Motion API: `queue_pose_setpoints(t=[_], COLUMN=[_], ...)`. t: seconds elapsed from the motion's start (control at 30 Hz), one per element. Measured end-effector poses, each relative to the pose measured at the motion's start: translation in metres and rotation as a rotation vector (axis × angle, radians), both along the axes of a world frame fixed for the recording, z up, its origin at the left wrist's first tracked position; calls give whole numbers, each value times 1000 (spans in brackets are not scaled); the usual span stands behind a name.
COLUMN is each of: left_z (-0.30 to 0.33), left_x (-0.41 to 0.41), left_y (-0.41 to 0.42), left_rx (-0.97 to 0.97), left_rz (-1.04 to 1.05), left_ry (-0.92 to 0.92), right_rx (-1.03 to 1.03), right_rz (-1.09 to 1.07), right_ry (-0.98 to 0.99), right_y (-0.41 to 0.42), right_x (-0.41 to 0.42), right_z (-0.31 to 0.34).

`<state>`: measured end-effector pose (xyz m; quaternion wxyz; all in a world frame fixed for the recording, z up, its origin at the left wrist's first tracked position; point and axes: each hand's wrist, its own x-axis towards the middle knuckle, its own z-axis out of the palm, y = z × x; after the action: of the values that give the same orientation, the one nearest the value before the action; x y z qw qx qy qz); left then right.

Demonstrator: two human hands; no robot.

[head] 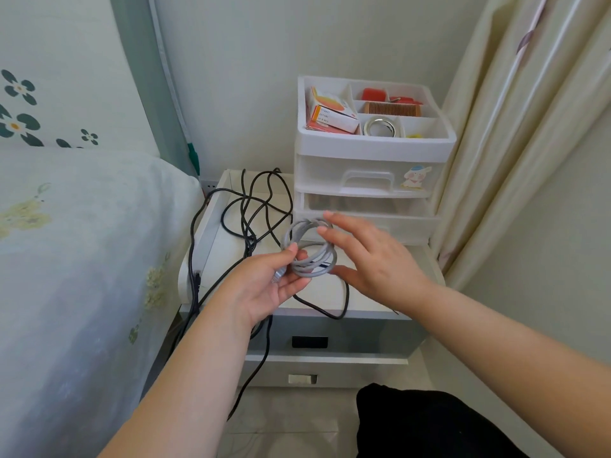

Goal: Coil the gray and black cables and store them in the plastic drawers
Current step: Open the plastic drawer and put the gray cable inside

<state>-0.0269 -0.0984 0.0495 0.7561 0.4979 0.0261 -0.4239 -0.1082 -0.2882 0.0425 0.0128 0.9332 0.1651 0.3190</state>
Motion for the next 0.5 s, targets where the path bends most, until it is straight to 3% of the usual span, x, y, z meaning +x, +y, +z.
queue_pose_setpoints(t=[0.17,0.27,0.5], left_z=[0,2,-1], left_x=[-3,-3,1], left_y=[1,1,9], left_rx=[-4,-41,19], left_rz=[-90,-107,-14], left_ry=[17,-16,-153], right_rx=[52,92,234], right_rz=[182,165,-339], right_ry=[-92,-102,-204], right_y=[-10,-13,-50], right_x=[6,5,30], right_z=[1,9,39])
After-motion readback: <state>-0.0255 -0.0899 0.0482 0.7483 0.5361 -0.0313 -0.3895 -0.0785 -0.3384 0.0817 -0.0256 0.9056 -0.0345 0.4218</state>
